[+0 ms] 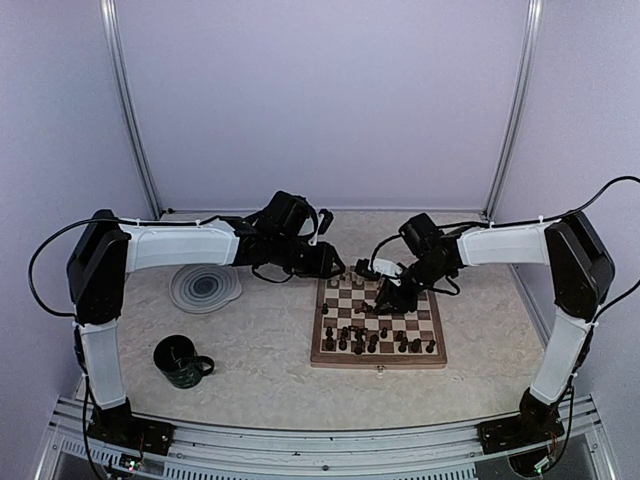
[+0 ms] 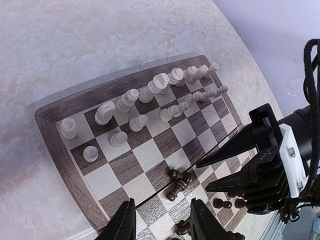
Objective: Set up the chess pieces on the board
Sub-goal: Pick up the king from f8.
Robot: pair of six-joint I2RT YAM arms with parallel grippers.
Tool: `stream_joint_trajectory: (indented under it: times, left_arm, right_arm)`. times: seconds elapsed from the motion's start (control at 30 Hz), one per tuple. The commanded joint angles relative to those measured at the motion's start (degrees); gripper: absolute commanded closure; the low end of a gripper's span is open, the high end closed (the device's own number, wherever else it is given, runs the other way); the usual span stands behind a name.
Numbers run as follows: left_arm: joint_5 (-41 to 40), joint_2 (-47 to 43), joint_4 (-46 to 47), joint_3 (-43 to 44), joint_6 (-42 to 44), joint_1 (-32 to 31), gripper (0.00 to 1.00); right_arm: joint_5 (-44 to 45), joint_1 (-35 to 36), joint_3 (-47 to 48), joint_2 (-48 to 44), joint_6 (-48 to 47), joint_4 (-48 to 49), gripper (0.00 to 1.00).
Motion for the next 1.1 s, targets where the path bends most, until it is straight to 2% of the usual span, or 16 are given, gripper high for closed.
stream_joint_trajectory:
  times: [0.0,0.4,0.53,0.77,1.07]
  left_arm:
    - [-0.75,-3.16,2.34,-1.72,-1.81,0.87,0.62]
    - [-2.16,-5.56,4.85,-5.00,-3.13,1.37,0.61]
    - [-2.08,-6.19,5.04,-5.91,-3.41,1.77,0.61]
    - [-1.33,-6.80,5.82,-7.32,-3.34,1.81,0.61]
    - [4.70,-4.81,9.70,-7.74,-4.57,0.91,0.61]
  right_arm:
    - [-1.55,0.66,2.51,1.75,1.59,-0.42,0.67]
    - [-0.59,3.73,6.75,7.64,1.19,-1.62,0.63]
    - [0.22,4.82,6.95,9.25,0.55,-1.89,0.68]
    - [0.50,4.93,5.39,7.79,0.06,-0.91,0.83]
    - [-1.67,4.40,2.72,3.42,0.72,0.84,0.86]
